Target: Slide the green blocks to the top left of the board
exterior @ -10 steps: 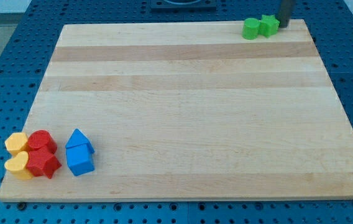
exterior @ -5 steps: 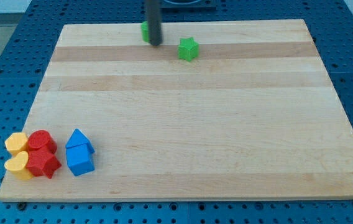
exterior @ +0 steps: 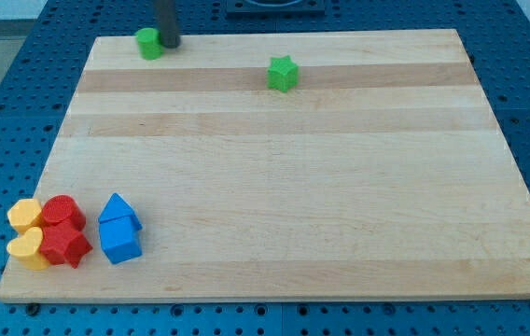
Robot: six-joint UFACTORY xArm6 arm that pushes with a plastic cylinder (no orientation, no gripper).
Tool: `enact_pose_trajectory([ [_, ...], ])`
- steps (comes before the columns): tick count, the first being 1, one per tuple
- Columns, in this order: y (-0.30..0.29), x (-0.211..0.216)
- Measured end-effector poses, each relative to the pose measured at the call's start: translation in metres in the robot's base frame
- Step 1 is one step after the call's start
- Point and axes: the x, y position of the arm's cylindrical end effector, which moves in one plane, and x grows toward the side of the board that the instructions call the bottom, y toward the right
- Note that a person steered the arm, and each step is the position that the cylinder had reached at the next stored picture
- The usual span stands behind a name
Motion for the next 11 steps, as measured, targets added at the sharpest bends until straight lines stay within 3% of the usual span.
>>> enact_pose_trajectory([
  [1,-0.011,-0.01],
  [2,0.016,-0.015],
  [5,0.26,-0.001],
  [6,0.263,0.06],
  [8,0.079,0.085],
  [9,0.042,0.078],
  [10,0.092,0.059],
  [11,0.166,0.071],
])
